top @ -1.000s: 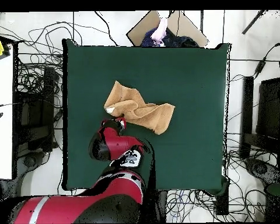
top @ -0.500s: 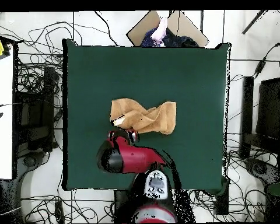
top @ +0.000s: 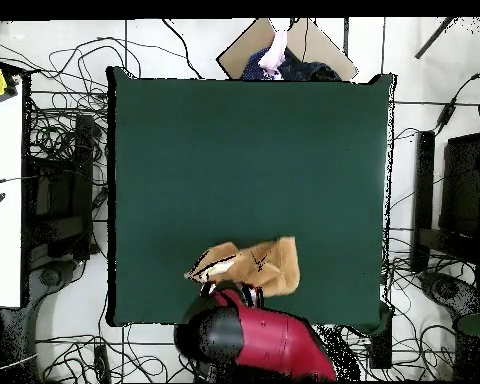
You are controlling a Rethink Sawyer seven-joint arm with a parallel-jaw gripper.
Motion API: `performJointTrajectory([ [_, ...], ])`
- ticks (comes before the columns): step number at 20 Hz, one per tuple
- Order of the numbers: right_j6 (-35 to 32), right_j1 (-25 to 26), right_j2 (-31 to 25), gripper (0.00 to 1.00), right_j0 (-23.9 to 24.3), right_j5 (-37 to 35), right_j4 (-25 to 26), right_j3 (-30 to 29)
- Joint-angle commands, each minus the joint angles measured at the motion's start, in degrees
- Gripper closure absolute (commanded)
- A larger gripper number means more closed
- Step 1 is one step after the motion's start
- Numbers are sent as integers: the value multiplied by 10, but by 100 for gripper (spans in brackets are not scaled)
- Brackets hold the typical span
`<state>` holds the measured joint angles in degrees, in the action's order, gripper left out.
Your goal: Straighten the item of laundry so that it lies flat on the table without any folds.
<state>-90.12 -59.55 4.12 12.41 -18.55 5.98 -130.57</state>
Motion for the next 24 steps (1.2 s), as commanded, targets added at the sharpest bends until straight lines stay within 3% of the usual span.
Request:
performJointTrajectory([
  [1,28,-117,-66,100,30,-79,1,-129],
  [7,99,-264,-26,100,29,-287,-17,-121],
  [10,127,-301,-25,100,34,-371,-23,-105],
  [13,140,-265,-45,100,44,-344,-34,-88],
  [16,151,-129,-101,100,88,-208,-34,-79],
  [18,165,-85,-129,100,116,-158,-27,-72],
  [22,152,75,-186,100,158,-21,32,-5],
  [24,119,118,-191,100,159,42,73,27],
])
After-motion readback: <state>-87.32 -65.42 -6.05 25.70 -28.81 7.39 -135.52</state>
